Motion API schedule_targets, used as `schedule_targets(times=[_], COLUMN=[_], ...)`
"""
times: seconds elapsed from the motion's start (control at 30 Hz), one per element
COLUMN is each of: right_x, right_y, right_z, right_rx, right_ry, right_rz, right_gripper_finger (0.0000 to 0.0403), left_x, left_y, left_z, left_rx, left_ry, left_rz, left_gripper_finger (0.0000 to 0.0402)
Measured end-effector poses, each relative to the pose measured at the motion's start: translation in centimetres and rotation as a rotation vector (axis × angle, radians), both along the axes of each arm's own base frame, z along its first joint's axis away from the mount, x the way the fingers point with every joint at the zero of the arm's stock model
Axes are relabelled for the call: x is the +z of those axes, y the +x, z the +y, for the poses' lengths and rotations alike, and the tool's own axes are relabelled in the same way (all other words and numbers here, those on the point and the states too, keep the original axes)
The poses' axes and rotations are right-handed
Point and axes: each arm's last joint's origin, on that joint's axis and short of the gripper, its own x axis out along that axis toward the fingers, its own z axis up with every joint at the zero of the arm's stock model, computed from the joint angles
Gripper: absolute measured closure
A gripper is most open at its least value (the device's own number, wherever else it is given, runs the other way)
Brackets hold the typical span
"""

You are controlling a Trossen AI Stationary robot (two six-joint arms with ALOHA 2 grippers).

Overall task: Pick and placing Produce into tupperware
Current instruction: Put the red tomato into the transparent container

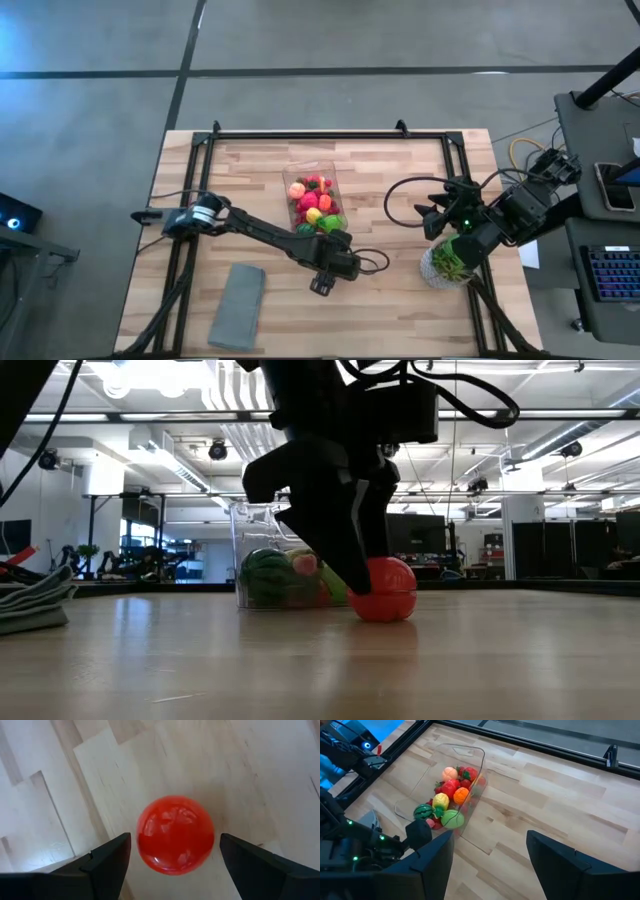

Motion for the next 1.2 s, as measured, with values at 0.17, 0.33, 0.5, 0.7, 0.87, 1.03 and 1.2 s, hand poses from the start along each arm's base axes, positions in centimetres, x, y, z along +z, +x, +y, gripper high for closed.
schedule_targets(times=[0.17,0.33,0.5,0.7,0.87,1.03,1.2], right_x=[-0.1,-0.1,-0.3,-0.8,-1.1,-1.1,-1.1], right_y=[0.0,0.0,0.0,0.1,0.1,0.1,0.1], right_z=[0.0,0.0,0.0,0.1,0.1,0.1,0.1], right_rx=[0.000,0.002,0.002,0.000,0.001,0.001,0.002], right_ry=[-0.003,-0.006,-0.011,-0.020,-0.023,-0.020,-0.021], right_rz=[0.005,0.007,0.013,0.025,0.035,0.037,0.037], right_gripper_finger=[0.0164,0.0164,0.0161,0.0165,0.0161,0.0163,0.0164], left_x=[0.0,0.0,0.0,-0.5,-1.2,-1.2,-1.2], left_y=[0.1,0.2,0.3,0.4,0.4,0.3,0.4], left_z=[0.0,-0.1,-0.1,-0.1,-0.1,0.0,0.2], left_rx=[0.004,-0.001,0.000,0.001,0.001,0.003,0.004], left_ry=[-0.009,-0.026,-0.030,-0.028,-0.014,-0.017,-0.016], left_rz=[-0.008,-0.020,-0.031,-0.023,-0.004,0.000,0.002], left_gripper_finger=[0.0112,0.0112,0.0112,0.0112,0.0112,0.0112,0.0112])
